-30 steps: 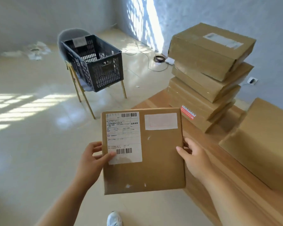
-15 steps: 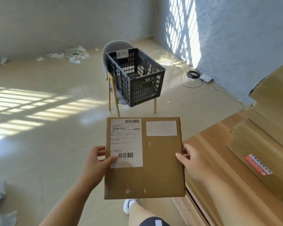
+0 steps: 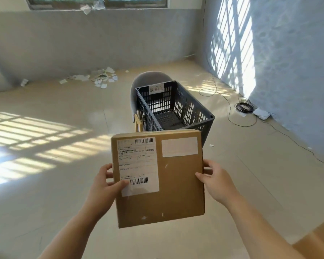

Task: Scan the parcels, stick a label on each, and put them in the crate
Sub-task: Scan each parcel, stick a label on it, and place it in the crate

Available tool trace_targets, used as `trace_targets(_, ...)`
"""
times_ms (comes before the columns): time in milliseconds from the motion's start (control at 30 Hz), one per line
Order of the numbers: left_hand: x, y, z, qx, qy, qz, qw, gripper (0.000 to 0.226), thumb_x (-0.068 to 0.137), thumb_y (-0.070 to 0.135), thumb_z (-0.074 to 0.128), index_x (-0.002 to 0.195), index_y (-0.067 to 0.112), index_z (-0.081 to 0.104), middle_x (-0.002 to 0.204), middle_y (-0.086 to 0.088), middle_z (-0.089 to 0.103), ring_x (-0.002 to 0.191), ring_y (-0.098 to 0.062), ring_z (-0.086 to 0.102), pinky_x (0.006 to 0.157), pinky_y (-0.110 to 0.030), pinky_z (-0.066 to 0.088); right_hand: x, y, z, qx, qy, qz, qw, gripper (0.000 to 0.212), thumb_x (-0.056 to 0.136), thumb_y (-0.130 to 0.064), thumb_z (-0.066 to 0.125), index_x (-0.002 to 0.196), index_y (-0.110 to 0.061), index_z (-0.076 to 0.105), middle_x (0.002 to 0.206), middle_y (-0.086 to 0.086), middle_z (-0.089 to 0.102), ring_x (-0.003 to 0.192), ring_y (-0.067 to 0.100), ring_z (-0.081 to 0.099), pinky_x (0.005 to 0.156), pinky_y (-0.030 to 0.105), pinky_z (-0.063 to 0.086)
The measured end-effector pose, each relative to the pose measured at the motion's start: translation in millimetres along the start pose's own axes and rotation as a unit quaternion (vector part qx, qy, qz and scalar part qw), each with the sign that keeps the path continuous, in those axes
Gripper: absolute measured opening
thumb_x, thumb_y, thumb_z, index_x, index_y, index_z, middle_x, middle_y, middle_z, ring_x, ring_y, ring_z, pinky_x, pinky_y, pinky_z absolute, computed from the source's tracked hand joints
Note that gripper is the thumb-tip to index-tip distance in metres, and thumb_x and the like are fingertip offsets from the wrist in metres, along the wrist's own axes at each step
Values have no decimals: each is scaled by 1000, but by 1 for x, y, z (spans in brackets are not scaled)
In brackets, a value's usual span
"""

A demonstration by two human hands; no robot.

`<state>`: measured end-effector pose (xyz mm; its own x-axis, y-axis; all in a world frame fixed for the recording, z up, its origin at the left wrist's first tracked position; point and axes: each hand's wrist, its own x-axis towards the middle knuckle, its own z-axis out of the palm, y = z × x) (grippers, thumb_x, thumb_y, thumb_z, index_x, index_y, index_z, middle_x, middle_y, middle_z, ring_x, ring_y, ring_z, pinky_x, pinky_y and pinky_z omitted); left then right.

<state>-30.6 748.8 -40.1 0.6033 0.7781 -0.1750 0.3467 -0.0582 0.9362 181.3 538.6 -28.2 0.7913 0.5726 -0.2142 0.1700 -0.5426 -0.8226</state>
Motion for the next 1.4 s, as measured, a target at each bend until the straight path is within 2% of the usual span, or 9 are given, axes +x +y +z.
trace_targets(167, 70, 25, 23, -49, 9, 9, 999, 27, 86, 20, 65, 108, 24, 51, 100, -1, 63, 92, -17, 63, 68, -29, 49, 79, -25, -26, 42, 16, 6, 999, 30, 88, -29, 66, 115, -24, 55, 116, -6, 62, 102, 15, 57, 86, 28, 48)
trace_targets(267, 118, 48, 37, -77, -3, 27, 997, 20, 87, 35, 62, 102, 25, 53, 100, -1, 67, 94, -16, 63, 71, -32, 49, 121, -40, -41, 125, 10, 27, 992, 53, 77, -56, 59, 112, -16, 58, 111, -1, 65, 104, 20, 61, 93, 43, 51)
trace_targets(400, 189, 89, 61, -112, -14, 54, 992, 49, 68, 63, 53, 97, 24, 53, 94, 3, 67, 88, -9, 63, 69, -27, 45, 185, -62, -62, 223, 32, 35, 974, 73, 69, -74, 43, 118, -21, 55, 111, 2, 64, 103, 23, 61, 81, 39, 52)
trace_targets(567, 281, 137, 88, -120, -51, 50, 990, 81, 50, 91, 40, 96, 26, 54, 101, 3, 62, 98, -17, 59, 82, -41, 48, 275, -87, -84, 248, 89, 34, 964, 68, 75, -75, 39, 117, -24, 55, 104, 2, 64, 95, 22, 64, 58, 24, 52)
trace_targets(633, 313, 153, 96, -122, -63, 40, 990, 85, 44, 97, 37, 96, 31, 54, 105, 0, 60, 102, -22, 57, 89, -47, 47, 311, -94, -89, 265, 94, 43, 959, 57, 84, -67, 41, 117, -23, 55, 104, 4, 63, 97, 24, 63, 62, 26, 51)
trace_targets(967, 453, 148, 139, -96, 14, -13, 995, 34, 93, 58, 28, 91, 38, 55, 100, 11, 60, 97, -12, 55, 85, -38, 46, 472, -85, -80, 272, 27, 13, 962, 32, 92, -43, 48, 108, -18, 63, 95, -2, 72, 91, 12, 67, 70, 21, 50)
trace_targets(1167, 526, 105, 167, -57, 47, -109, 991, 49, 98, 46, 27, 79, 37, 71, 80, 7, 73, 85, -16, 65, 74, -38, 50, 576, -64, -53, 204, -47, 49, 977, 24, 96, -37, 47, 102, -25, 66, 101, -3, 70, 95, 8, 65, 78, 26, 49)
trace_targets(1300, 571, 76, 188, -23, 79, -190, 978, 40, 95, 50, 33, 89, 27, 66, 89, -1, 71, 90, -23, 64, 85, -47, 50, 647, -55, -39, 53, -79, 77, 993, 36, 98, -41, 43, 120, -18, 60, 112, -1, 63, 107, 19, 56, 95, 39, 46)
trace_targets(1400, 602, 63, 201, 42, 121, -211, 969, 30, 92, 52, 38, 104, 28, 53, 95, 6, 63, 86, -13, 60, 74, -37, 52, 693, -51, -26, -60, -103, 87, 989, 41, 98, -43, 40, 127, -17, 53, 117, 2, 60, 109, 23, 55, 97, 45, 45)
